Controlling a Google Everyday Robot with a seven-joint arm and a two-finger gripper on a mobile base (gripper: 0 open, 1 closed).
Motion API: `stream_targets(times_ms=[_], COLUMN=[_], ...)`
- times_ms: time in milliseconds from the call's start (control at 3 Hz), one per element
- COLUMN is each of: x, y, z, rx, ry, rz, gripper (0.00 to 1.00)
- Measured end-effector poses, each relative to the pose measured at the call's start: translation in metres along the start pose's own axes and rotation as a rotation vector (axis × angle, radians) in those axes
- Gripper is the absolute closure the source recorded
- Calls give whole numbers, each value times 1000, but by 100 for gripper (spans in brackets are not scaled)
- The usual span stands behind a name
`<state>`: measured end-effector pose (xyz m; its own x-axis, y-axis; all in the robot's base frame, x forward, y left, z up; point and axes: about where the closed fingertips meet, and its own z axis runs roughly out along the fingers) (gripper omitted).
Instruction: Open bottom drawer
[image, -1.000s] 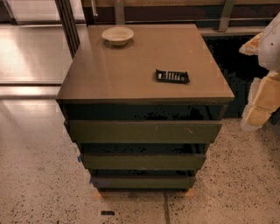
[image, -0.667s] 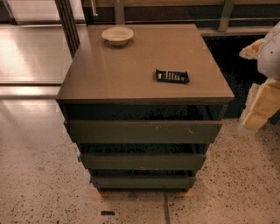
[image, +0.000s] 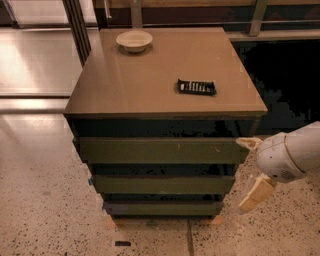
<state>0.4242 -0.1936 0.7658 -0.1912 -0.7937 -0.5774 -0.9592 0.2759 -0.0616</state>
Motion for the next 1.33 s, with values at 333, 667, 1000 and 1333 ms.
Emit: stream_targets(times_ms=[333,667,1000,1333], x=[11,11,11,11], y=[-13,-13,-13,-13], z=[29,29,29,29], rx=[22,21,21,21], ry=[-131,-129,-129,-129], rz=[28,27,27,27], gripper=[17,41,64,87])
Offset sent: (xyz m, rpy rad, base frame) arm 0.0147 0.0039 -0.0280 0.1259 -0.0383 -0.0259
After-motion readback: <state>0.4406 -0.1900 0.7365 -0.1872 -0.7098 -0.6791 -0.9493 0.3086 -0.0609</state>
